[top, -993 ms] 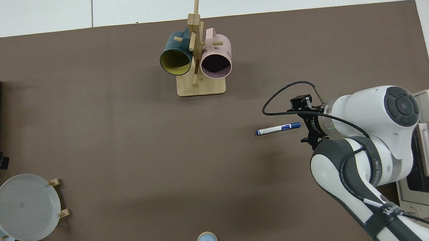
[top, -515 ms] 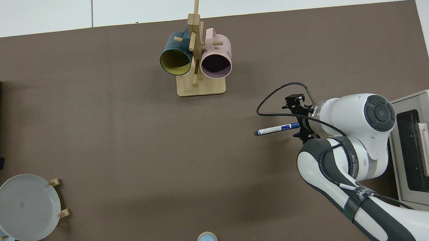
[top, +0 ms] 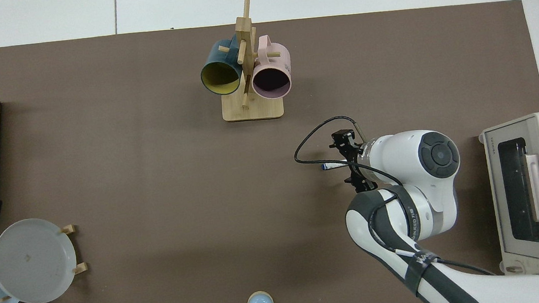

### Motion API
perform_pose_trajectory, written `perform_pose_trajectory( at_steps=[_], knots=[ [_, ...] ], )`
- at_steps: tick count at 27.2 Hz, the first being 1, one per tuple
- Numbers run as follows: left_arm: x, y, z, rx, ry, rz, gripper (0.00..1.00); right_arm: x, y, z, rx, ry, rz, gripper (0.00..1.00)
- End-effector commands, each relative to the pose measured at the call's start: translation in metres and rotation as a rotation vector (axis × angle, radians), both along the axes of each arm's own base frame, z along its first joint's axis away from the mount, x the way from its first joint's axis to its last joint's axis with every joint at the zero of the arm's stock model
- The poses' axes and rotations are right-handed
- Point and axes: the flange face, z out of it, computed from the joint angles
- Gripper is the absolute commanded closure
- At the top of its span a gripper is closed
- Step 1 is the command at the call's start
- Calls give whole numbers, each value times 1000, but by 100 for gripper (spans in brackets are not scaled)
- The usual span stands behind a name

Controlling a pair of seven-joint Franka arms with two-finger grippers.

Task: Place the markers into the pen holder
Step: 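Move the right gripper toward the white blue-capped marker, then lower the right gripper over the marker and close on it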

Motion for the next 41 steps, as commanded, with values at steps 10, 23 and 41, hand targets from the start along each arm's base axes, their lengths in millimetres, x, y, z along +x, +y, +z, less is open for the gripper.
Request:
perform_pose_trajectory(
  at_steps=[10, 23, 41],
  knots=[
    [-14, 1, -2, -8, 14, 8, 0, 44, -16, 29, 21, 50, -43, 0],
    [-14, 2, -2, -8, 12, 11, 0, 51, -18, 7, -32, 128, 0, 0],
    [-15, 2, -3, -8, 17, 12, 0, 58, -31, -18, -37, 136, -21, 12]
  ],
)
